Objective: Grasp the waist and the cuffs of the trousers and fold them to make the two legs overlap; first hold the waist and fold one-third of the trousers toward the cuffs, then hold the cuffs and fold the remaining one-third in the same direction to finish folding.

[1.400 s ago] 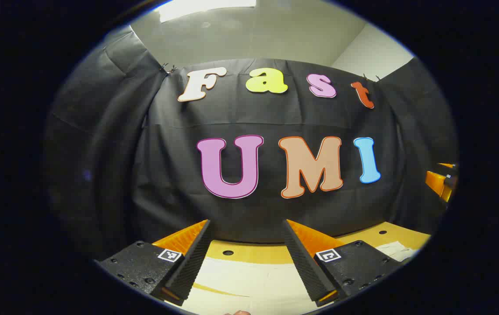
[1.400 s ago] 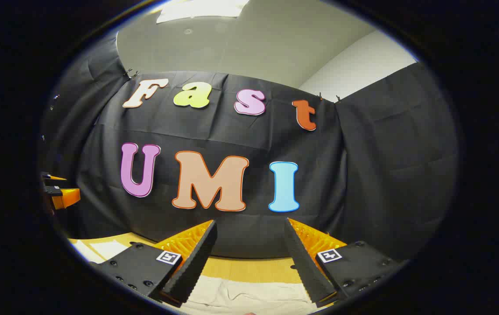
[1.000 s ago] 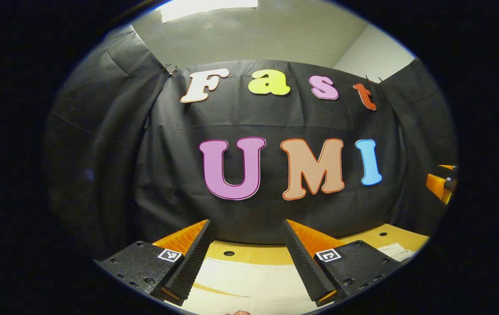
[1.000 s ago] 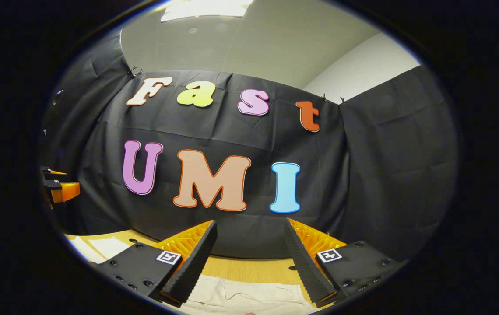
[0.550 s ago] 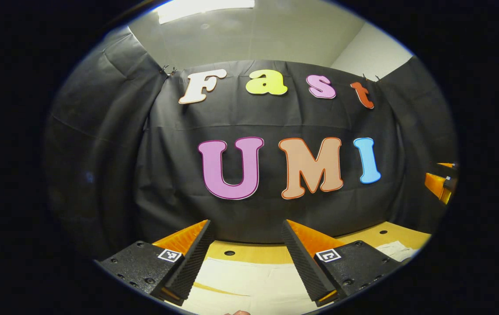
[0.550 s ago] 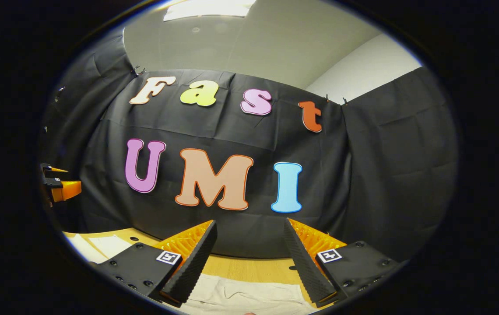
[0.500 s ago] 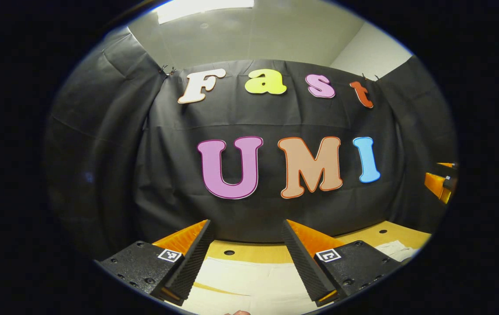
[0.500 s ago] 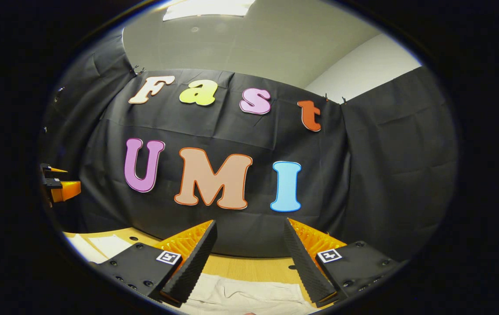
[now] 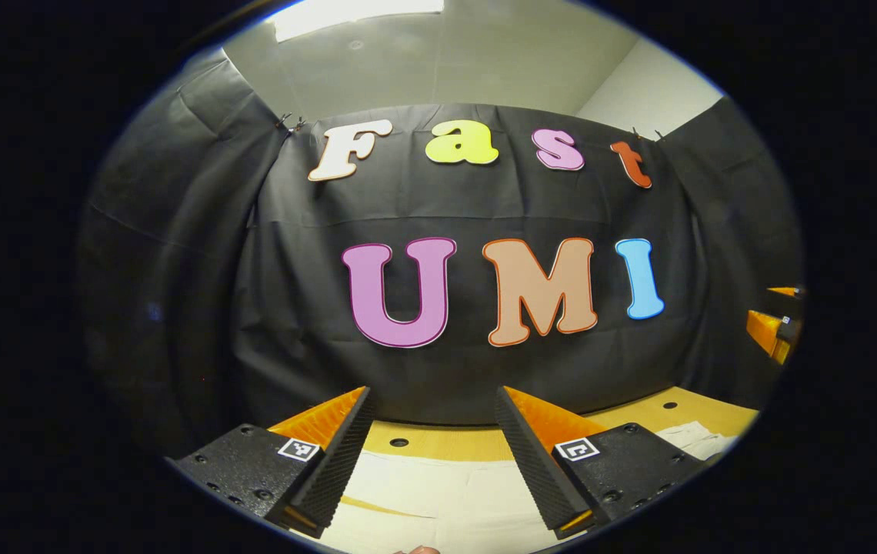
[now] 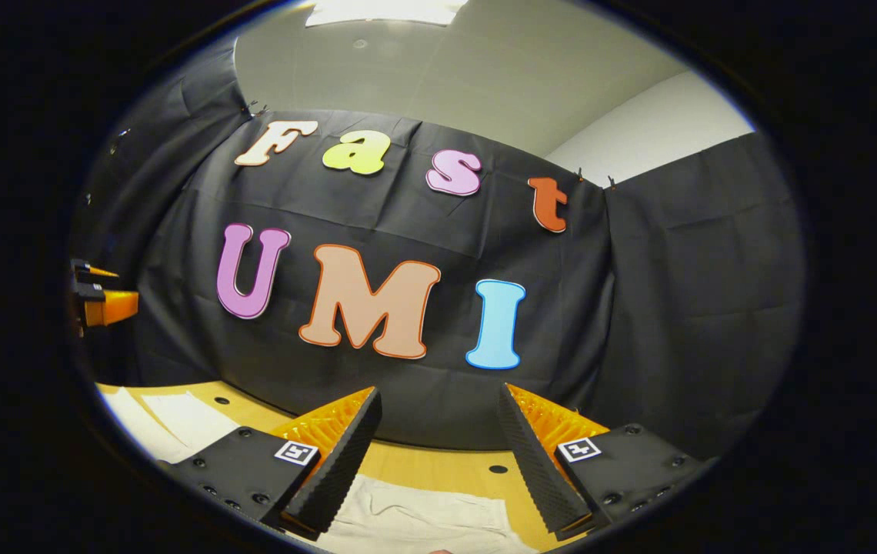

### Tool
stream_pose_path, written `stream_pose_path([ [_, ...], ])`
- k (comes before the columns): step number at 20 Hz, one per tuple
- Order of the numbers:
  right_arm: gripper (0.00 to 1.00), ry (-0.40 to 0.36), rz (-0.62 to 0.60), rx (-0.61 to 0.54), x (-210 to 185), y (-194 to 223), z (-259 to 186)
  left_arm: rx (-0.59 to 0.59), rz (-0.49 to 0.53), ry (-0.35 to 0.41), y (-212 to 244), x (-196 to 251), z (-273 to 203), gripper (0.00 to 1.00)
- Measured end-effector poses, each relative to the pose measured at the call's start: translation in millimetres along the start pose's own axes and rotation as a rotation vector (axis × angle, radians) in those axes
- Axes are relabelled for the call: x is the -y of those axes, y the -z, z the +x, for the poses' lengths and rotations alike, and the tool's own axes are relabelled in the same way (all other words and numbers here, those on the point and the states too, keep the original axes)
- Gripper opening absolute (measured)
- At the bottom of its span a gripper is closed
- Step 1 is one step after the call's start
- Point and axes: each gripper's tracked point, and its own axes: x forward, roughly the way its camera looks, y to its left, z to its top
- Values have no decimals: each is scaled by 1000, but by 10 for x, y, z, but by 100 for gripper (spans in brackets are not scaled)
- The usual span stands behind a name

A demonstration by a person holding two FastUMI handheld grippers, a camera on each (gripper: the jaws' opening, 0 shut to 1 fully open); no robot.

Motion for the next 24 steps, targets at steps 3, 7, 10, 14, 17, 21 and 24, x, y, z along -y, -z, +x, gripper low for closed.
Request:
stream_pose_path([
  [3, 97, 7, -51, -27, 145, 155, -5, -2, -1, -11, 10, -28, 5, 95],
  [7, 98, 8, -142, -57, 342, 346, -67, -10, 0, -21, 42, -33, 16, 94],
  [10, 97, 14, -180, -90, 492, 497, -119, -13, 4, -21, 42, -12, 23, 95],
  [14, 97, -8, -276, -113, 611, 666, -239, -14, 12, -15, 52, 28, 28, 95],
  [17, 97, -53, -393, -125, 640, 853, -354, -21, 19, -13, 75, 43, 30, 95],
  [21, 97, -136, -551, -163, 630, 1208, -551, -29, 23, -13, 111, 77, 27, 95],
  [24, 97, -189, -629, -198, 598, 1447, -633, -39, 33, -8, 137, 139, 12, 94],
])
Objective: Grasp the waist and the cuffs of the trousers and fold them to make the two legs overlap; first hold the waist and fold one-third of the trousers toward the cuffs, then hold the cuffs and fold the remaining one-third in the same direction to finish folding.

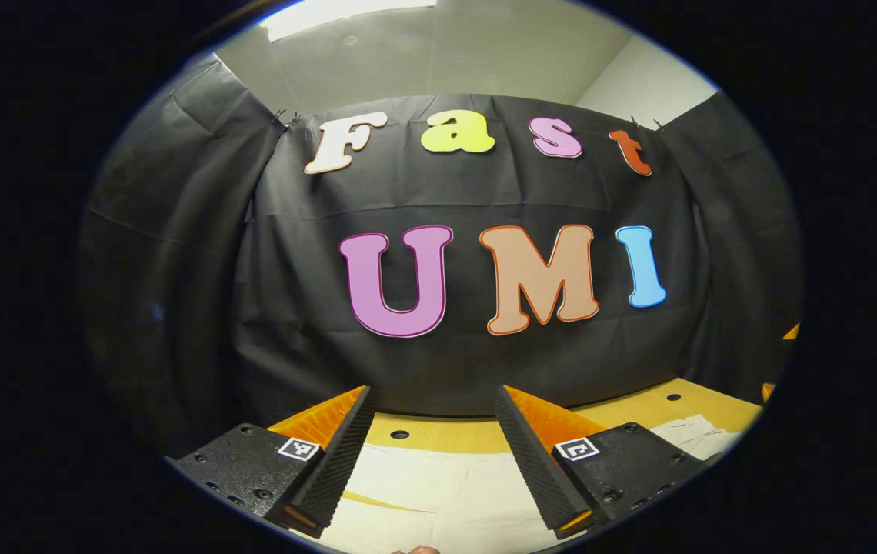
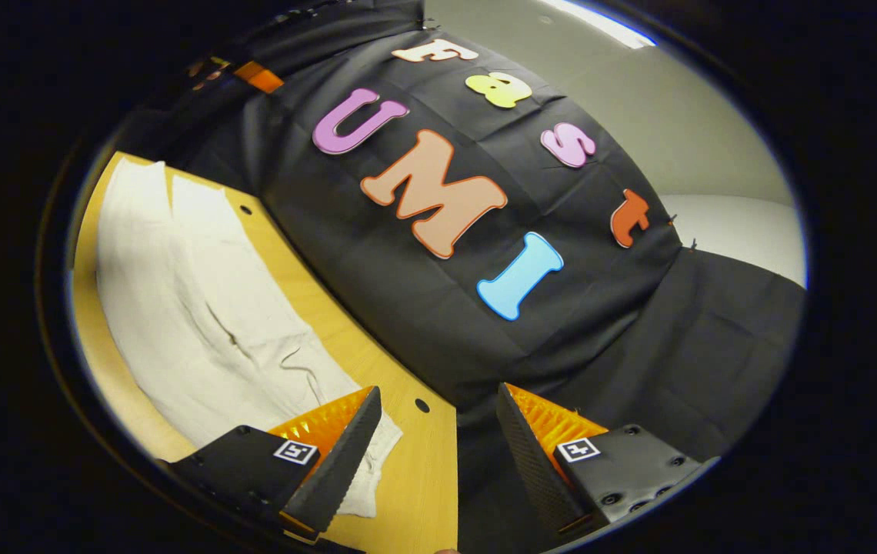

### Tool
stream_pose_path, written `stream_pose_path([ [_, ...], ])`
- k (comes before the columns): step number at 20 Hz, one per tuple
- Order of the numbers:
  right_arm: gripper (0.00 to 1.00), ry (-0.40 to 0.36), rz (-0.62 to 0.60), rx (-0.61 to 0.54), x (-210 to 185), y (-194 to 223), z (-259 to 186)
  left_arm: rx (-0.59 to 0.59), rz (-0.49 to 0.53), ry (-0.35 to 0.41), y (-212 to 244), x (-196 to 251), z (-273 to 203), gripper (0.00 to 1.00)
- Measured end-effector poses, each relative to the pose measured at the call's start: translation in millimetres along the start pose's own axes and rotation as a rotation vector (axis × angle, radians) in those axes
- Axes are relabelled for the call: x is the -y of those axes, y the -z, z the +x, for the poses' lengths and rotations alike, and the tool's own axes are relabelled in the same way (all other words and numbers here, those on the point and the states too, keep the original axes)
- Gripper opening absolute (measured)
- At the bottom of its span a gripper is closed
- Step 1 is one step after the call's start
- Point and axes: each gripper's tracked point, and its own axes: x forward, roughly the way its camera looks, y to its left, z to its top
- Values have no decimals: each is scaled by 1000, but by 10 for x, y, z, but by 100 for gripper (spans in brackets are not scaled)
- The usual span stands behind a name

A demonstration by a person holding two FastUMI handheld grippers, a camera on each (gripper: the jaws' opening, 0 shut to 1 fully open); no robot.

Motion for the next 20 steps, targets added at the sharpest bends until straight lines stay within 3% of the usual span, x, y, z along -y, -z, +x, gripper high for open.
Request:
stream_pose_path([
  [9, 97, -209, -187, -108, -649, 721, -159, -1, 45, 23, 23, 137, -66, 96],
  [20, 98, -491, -397, -251, -1290, 1625, -363, -48, 62, -12, 181, 87, -116, 96],
])
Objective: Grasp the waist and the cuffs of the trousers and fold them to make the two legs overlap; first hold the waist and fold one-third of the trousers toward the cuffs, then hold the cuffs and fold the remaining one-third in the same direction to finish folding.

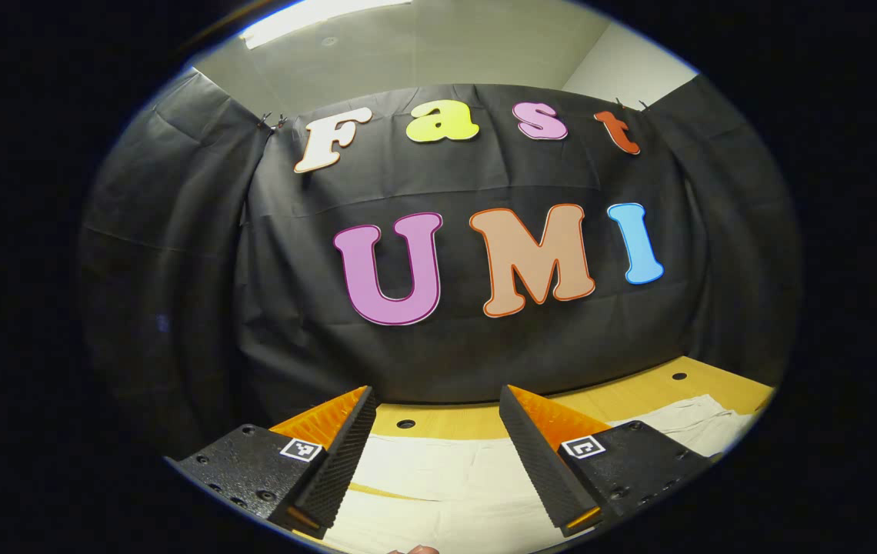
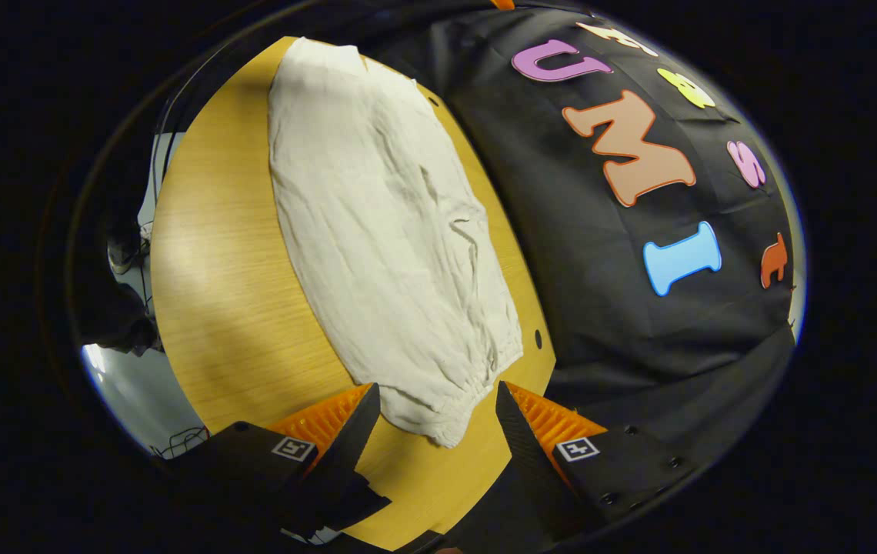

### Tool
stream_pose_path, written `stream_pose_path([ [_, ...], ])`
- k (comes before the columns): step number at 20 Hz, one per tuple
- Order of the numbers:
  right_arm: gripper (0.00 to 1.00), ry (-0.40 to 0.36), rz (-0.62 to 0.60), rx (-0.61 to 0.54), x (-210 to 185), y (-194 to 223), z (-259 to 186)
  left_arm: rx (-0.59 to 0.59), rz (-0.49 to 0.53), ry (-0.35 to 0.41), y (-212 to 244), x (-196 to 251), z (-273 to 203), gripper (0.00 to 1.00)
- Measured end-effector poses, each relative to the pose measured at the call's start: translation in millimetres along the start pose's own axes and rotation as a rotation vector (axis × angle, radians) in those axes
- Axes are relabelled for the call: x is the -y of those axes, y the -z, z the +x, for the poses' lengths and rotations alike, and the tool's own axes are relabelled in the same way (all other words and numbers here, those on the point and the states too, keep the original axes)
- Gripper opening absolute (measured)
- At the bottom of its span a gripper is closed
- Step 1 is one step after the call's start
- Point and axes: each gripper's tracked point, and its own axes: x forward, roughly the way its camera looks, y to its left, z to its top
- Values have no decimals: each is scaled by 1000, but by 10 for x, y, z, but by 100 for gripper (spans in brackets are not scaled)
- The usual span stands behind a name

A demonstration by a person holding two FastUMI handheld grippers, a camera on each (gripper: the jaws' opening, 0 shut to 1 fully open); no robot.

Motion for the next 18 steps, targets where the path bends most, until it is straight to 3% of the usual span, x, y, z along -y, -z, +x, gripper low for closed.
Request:
stream_pose_path([
  [7, 98, -88, -95, -43, -175, 142, 197, -17, 17, -24, 60, -16, -1, 96],
  [18, 86, -60, -120, -49, -68, 64, 550, -22, 34, -55, 80, -145, 2, 96],
])
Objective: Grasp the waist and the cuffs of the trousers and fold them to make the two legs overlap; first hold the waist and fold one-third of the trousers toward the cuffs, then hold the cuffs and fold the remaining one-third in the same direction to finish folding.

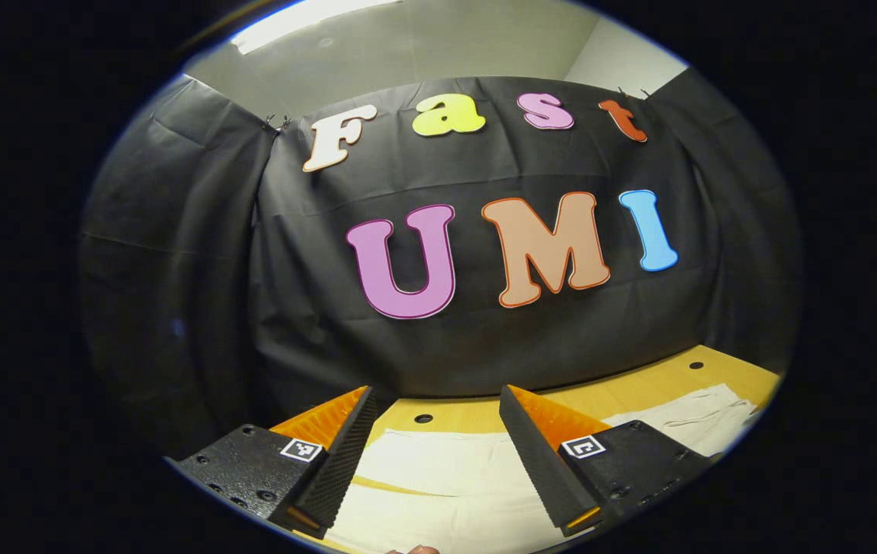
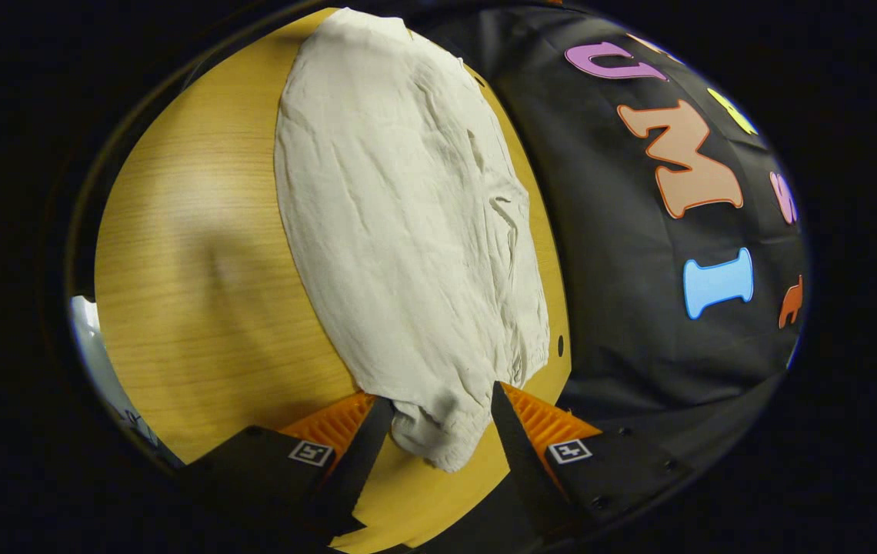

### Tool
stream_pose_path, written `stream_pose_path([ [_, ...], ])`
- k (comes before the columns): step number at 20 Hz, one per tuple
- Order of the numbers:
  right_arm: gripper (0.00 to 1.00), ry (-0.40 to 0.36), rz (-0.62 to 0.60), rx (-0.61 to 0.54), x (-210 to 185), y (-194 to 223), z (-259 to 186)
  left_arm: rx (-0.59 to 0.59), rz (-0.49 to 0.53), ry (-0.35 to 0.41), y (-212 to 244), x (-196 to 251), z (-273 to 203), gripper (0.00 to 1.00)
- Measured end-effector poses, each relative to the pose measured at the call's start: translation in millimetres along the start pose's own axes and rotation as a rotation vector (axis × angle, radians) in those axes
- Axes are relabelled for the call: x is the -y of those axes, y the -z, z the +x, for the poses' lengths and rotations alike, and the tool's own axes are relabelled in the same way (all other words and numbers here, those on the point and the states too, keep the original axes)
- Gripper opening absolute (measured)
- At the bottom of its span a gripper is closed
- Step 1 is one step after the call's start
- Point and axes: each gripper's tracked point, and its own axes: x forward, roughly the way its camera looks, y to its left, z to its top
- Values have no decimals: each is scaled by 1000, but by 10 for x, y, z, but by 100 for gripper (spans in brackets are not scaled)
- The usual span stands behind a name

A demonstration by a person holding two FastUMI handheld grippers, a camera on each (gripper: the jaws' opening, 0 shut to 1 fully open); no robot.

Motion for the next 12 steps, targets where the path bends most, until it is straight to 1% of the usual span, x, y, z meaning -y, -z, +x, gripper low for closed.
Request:
stream_pose_path([
  [1, 83, 5, 1, -5, 5, -16, 31, -1, -1, -2, 17, -14, -8, 96],
  [4, 66, 7, -7, -31, -26, -43, 106, -2, 3, -6, 21, -50, -26, 96],
  [7, 41, -20, -4, -61, -146, -44, 149, -4, 9, -7, 37, -86, -41, 96],
  [8, 25, -24, -15, -65, -184, -53, 157, -5, 13, -9, 33, -104, -47, 96],
  [9, 19, -14, -27, -68, -186, -62, 134, -5, 17, -12, 46, -130, -62, 96],
  [10, 24, -8, -28, -73, -190, -50, 141, -5, 20, -15, 53, -158, -68, 96],
  [11, 9, -6, -9, -80, -191, -50, 146, -7, 22, -18, 80, -179, -82, 96],
  [12, 8, -12, 22, -91, -192, -45, 161, -10, 26, -19, 101, -200, -99, 96],
])
